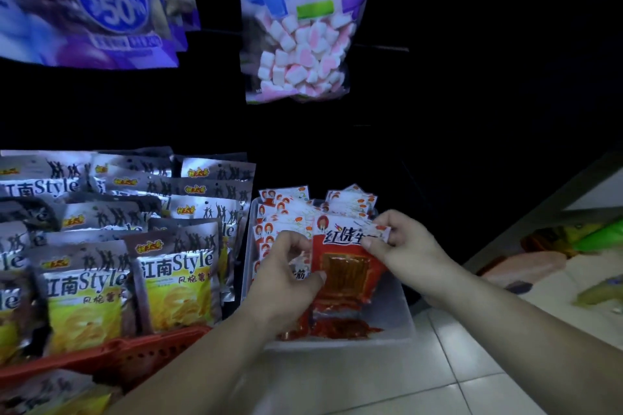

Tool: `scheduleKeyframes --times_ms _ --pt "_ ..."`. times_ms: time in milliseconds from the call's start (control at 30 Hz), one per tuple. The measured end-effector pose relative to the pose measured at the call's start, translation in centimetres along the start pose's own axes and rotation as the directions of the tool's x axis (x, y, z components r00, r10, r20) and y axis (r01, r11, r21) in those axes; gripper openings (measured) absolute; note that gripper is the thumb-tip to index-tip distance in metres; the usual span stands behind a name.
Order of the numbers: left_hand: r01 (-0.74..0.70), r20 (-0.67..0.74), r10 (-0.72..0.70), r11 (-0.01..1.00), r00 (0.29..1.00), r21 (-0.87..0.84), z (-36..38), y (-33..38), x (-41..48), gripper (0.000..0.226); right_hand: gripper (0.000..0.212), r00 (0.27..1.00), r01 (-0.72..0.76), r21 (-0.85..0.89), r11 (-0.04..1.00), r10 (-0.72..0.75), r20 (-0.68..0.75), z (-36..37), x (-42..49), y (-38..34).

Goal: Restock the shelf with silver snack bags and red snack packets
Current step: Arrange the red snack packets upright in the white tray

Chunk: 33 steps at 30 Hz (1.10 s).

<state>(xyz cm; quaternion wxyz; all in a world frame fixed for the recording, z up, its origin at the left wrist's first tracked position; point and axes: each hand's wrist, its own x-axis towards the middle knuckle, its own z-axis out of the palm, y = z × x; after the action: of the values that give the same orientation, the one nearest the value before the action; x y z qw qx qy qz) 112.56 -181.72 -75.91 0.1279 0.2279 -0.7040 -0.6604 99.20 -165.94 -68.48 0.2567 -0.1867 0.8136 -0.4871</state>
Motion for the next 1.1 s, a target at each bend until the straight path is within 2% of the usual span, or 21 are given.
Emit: scheduleKeyframes --times_ms 67,133,233,367,433,533,700,733,767,800,833,867,900,967,1033,1100 --pt "-0.006 -0.004 0.006 0.997 1.0 -0.071 -0.5 2.3 -0.9 0.038 0.012 1.0 -0.025 0.141 0.99 0.024 0.008 0.2 -1.7 -2.4" --pt "-0.013 0.009 0.015 0.991 1.0 -0.132 -1.2 5.0 -2.0 0.039 0.015 0.998 -0.005 0.202 0.979 0.018 -0.061 0.3 -3.3 -4.5" --pt "-0.056 0.009 0.059 0.977 0.998 -0.204 -2.4 8.5 -3.3 0.048 0.036 0.988 -0.017 0.193 0.981 0.046 -0.148 0.4 -5.9 -6.8" --pt "-0.106 -0.017 0.105 0.979 0.994 -0.175 -3.4 11.4 -5.6 0.066 0.064 0.994 -0.019 0.195 0.981 0.039 -0.103 2.0 -9.0 -8.0" --pt "-0.118 -0.064 0.108 0.978 0.992 -0.171 -3.2 11.6 -6.8 0.072 0.072 0.987 0.016 0.159 0.987 0.009 -0.158 2.8 -10.0 -8.0" --pt "-0.098 -0.098 0.082 0.982 0.992 -0.164 -2.7 10.8 -8.0 0.072 0.073 0.981 0.086 0.114 0.99 -0.064 -0.182 3.3 -10.9 -7.7" --pt "-0.054 0.061 0.061 0.991 0.996 -0.12 -2.6 10.7 -9.1 0.089 0.067 0.986 0.136 0.177 0.975 -0.116 -0.122 2.5 -10.9 -7.9" --pt "-0.062 0.058 0.065 0.997 0.996 -0.051 -2.7 10.6 -9.3 0.092 0.067 0.985 0.14 0.171 0.975 -0.12 -0.122 2.2 -10.8 -7.8" --pt "-0.1 0.02 0.098 0.988 0.995 0.12 -2.7 10.6 -9.3 0.092 0.067 0.985 0.141 0.167 0.976 -0.12 -0.125 2.1 -10.6 -7.8" --pt "-0.158 -0.034 0.183 0.919 0.983 0.361 -2.9 10.4 -9.2 0.091 0.067 0.983 0.149 0.155 0.977 -0.131 -0.125 2.0 -10.5 -7.7" --pt "-0.218 -0.057 0.299 0.801 0.953 0.558 -3.1 10.1 -8.9 0.088 0.067 0.982 0.157 0.14 0.978 -0.139 -0.129 2.1 -10.4 -7.7" --pt "-0.287 -0.038 0.394 0.728 0.918 0.623 -3.1 10.3 -8.9 0.083 0.067 0.98 0.166 0.133 0.977 -0.148 -0.134 2.3 -10.3 -7.8" --pt "-0.332 -0.014 0.427 0.723 0.904 0.606 -2.7 10.5 -8.9 0.076 0.067 0.979 0.172 0.154 0.973 -0.151 -0.135 2.4 -10.2 -7.8" --pt "-0.377 0.001 0.413 0.83 0.911 0.411 -1.6 11.8 -9.3 0.065 0.06 0.984 0.173 0.254 0.952 -0.155 -0.091 2.5 -10.0 -8.0" --pt "-0.321 -0.016 0.325 0.94 0.946 0.113 -0.9 12.8 -9.9 0.056 0.049 0.986 0.156 0.324 0.933 -0.166 0.003 2.3 -10.0 -8.1" --pt "-0.22 -0.017 0.219 0.971 0.975 -0.096 -1.0 13.3 -10.0 0.058 0.041 0.985 0.131 0.36 0.924 -0.163 0.06 2.0 -10.0 -7.9"
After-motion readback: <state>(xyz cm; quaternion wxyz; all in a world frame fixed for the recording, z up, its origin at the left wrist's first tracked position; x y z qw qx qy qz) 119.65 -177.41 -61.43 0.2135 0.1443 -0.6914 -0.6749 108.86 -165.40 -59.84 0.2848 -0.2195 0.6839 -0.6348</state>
